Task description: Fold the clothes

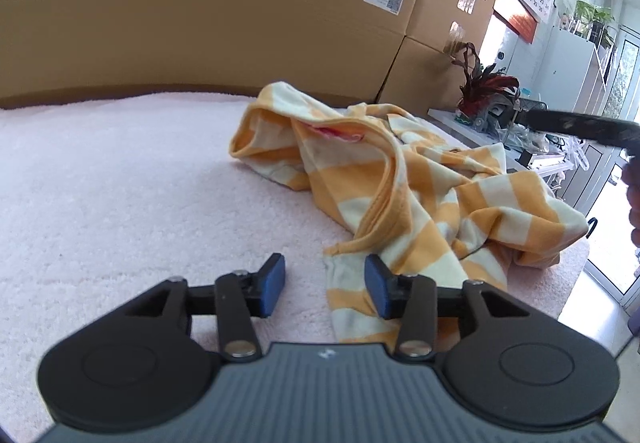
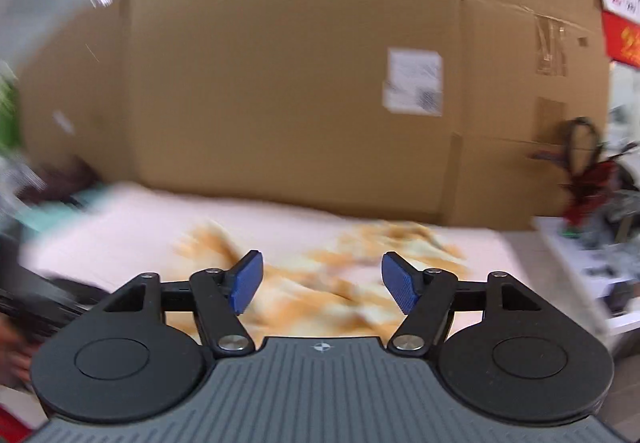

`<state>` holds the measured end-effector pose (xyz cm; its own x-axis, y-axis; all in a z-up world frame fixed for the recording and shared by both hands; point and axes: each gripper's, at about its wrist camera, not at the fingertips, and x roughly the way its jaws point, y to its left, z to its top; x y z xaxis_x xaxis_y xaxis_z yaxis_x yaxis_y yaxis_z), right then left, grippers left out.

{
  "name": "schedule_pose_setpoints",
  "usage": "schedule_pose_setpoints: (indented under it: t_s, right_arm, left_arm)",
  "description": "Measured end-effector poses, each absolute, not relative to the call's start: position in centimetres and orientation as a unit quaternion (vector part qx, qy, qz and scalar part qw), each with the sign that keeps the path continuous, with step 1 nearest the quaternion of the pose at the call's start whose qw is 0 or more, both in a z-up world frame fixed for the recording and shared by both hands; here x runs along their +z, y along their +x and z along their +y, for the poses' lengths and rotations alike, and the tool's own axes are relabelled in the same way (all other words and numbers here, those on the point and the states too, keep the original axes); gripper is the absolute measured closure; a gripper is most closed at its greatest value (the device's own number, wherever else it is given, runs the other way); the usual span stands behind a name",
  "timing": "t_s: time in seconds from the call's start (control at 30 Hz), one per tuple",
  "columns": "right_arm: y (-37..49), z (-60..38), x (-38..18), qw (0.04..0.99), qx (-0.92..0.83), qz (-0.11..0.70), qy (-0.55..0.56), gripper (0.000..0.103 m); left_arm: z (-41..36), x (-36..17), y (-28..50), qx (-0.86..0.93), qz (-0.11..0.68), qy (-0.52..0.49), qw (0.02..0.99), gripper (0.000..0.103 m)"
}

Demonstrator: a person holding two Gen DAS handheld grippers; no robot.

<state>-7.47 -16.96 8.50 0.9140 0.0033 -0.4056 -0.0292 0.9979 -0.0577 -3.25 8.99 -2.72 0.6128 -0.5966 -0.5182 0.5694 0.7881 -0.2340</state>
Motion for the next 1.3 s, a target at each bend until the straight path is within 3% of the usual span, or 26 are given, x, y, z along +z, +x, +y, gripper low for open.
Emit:
schedule_pose_setpoints:
  t_s: [0.1,0.17,0.2,0.27,0.3,0.33,0.4,0.47,0.6,0.73,0.77,0.9,1.0,1.1,1.2,1.27,1.3]
  right_arm:
    - [-4.0,-17.6,5.2,0.96,-0.012,0.267,-0.079,0.045]
    - [-2.5,-18.2,3.3,0.951,-0.021,0.293,-0.101,0.047]
    - [-2.0,-18.4,2.7,0.947,-0.033,0.299,-0.111,0.055]
    - [-1.0,-19.0,2.0,0.943,-0.068,0.306,-0.115,0.081]
    - [-0.7,-19.7,2.2,0.944,-0.078,0.307,-0.097,0.093]
    - [-0.7,-20.4,2.5,0.946,-0.087,0.303,-0.076,0.1]
    - [-1.5,-21.4,3.8,0.955,-0.102,0.277,-0.025,0.1]
    - [-2.9,-22.3,5.6,0.964,-0.098,0.246,0.031,0.1]
    - [-6.3,-23.5,9.5,0.975,-0.078,0.172,0.12,0.1]
    - [-9.5,-24.7,12.0,0.975,-0.103,0.134,0.145,0.1]
    - [-10.1,-25.0,12.3,0.974,-0.111,0.135,0.144,0.1]
    - [-11.7,-25.7,11.5,0.962,-0.148,0.204,0.101,0.098]
    - [-11.6,-25.7,9.9,0.941,-0.169,0.29,0.055,0.085]
    - [-11.7,-25.7,9.7,0.943,-0.175,0.275,0.066,0.071]
    - [-10.5,-24.8,10.8,0.958,-0.129,0.244,0.079,0.063]
    - [-8.3,-23.5,11.6,0.965,-0.095,0.236,0.068,0.053]
    - [-7.0,-23.0,11.8,0.967,-0.083,0.232,0.068,0.048]
  left_arm:
    - [9.7,-2.5,-3.5,-0.338,0.308,-0.04,0.888,0.056]
    - [10.0,-2.5,-3.8,-0.345,0.312,-0.049,0.884,0.041]
    - [10.1,-2.5,-4.0,-0.349,0.314,-0.054,0.882,0.039]
    - [10.1,-2.5,-4.6,-0.354,0.314,-0.054,0.879,0.037]
    - [9.8,-2.4,-4.9,-0.355,0.311,-0.048,0.88,0.039]
    - [9.4,-2.4,-5.1,-0.357,0.313,-0.044,0.879,0.047]
    - [8.4,-2.4,-5.2,-0.364,0.316,-0.038,0.875,0.061]
    - [7.6,-2.3,-5.0,-0.373,0.316,-0.039,0.871,0.086]
    - [6.9,-1.9,-3.6,-0.372,0.325,-0.059,0.867,0.093]
    - [8.9,-0.1,-1.9,-0.343,0.307,-0.091,0.883,0.095]
    - [10.0,0.5,-1.6,-0.331,0.295,-0.101,0.891,0.1]
    - [14.5,1.9,-0.8,-0.278,0.276,-0.12,0.912,0.1]
    - [15.6,1.4,-1.2,-0.268,0.297,-0.107,0.91,0.099]
    - [15.2,0.3,-3.0,-0.264,0.306,-0.067,0.912,0.098]
    - [14.6,-0.8,-3.7,-0.283,0.332,-0.081,0.896,0.083]
    - [14.0,-1.4,-4.2,-0.298,0.347,-0.098,0.884,0.063]
    - [13.7,-1.5,-4.3,-0.3,0.347,-0.099,0.883,0.058]
